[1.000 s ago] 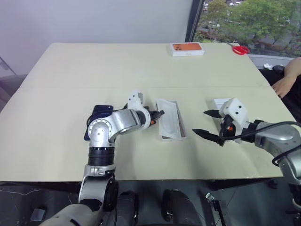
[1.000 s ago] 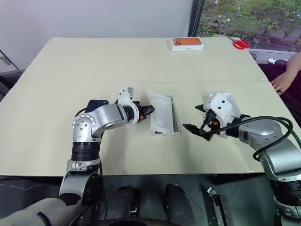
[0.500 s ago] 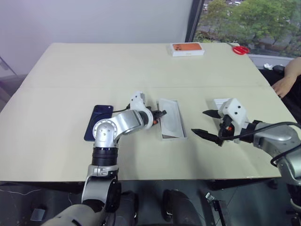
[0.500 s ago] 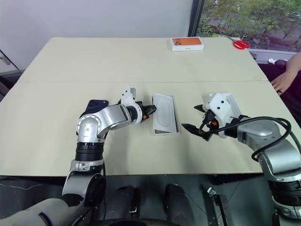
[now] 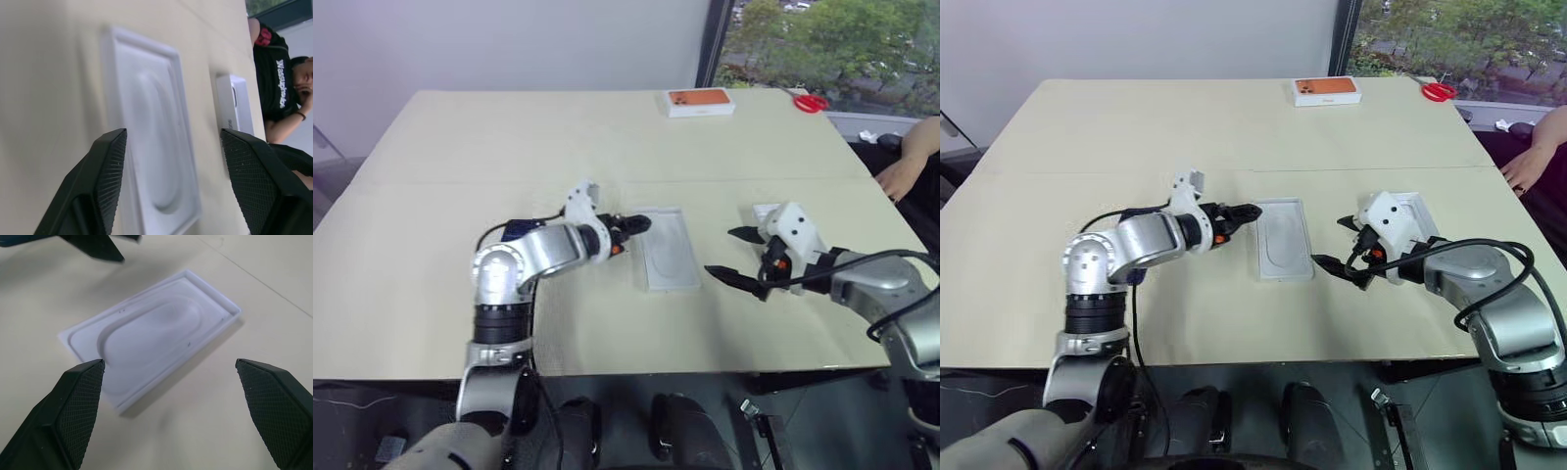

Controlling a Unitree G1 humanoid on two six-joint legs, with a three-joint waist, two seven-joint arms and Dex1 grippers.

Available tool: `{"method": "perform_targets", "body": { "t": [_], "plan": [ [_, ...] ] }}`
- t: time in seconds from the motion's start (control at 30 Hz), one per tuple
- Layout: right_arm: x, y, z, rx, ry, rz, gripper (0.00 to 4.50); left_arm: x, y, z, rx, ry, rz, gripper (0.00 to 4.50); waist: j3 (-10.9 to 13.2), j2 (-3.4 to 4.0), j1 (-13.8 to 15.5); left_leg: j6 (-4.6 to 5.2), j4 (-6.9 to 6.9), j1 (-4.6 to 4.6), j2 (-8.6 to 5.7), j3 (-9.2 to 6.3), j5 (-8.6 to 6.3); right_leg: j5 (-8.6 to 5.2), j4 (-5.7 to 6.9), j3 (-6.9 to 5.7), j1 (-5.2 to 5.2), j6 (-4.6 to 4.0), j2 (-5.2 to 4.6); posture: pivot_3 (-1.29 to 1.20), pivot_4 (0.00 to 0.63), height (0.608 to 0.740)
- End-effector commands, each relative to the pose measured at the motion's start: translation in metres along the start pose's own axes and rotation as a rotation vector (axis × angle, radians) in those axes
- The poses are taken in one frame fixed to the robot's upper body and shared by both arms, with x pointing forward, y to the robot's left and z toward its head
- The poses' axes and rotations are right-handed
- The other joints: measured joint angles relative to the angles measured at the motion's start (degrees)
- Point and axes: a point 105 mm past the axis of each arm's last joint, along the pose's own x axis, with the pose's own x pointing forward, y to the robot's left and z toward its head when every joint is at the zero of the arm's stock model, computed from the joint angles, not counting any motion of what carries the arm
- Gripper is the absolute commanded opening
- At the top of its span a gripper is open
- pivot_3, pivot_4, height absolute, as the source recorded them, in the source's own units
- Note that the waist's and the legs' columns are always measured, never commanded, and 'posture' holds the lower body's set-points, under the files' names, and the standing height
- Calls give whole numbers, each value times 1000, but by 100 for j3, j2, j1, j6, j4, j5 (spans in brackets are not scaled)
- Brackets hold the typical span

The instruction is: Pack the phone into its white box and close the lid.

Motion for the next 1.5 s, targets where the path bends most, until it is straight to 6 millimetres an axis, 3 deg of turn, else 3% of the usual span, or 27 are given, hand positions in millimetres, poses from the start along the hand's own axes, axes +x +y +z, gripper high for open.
{"method": "perform_targets", "body": {
  "t": [0.03,0.1,0.2,0.27,0.3,0.53,0.7,0.97,1.5],
  "plan": [
    [9,6,16,-18,-35,23,3678,-31,-8,20,215,-85,-77,3362,1,-1,-21,-2,0,-1,0,1,1,0,-2,-1,0,0,0,0,150,740],
    [21,13,24,9,-41,47,2672,-51,9,27,455,-114,-19,3362,1,2,-81,-5,-5,2,2,7,3,-2,0,4,-4,-5,7,0,150,740],
    [35,21,30,36,-27,80,1191,-67,27,25,677,-96,-17,3362,2,19,-134,-11,-23,19,4,12,5,-13,4,6,-2,-24,12,0,150,740],
    [49,19,31,48,4,50,164,-77,33,12,837,-47,-86,3362,3,19,-136,-11,-24,20,6,14,5,-18,1,6,-2,-32,10,0,150,740],
    [56,17,30,55,28,33,72,-83,36,1,908,-4,-132,3362,4,19,-146,-11,-25,19,7,14,5,-21,-2,6,-1,-37,9,0,150,740],
    [84,14,25,73,132,-3,72,-101,58,-37,1135,166,-263,3362,5,23,-94,-10,-18,-46,5,19,4,-16,-40,5,-44,-53,-28,0,150,740],
    [104,8,10,90,221,-50,72,-103,53,-35,1090,90,-308,3362,6,24,-64,-7,-10,-63,2,19,4,-13,-35,0,-60,-49,-33,0,150,740],
    [117,-5,3,33,259,-116,72,-104,52,-38,1073,70,-306,3362,6,24,-95,-3,-9,-59,2,18,3,-2,-25,-8,-59,-28,-14,0,150,740],
    [136,-19,0,-17,163,-257,72,-101,47,-40,1028,41,-306,3362,5,23,-167,-4,-8,-49,7,11,3,1,13,-5,-62,-22,-1,0,150,740]
  ]
}}
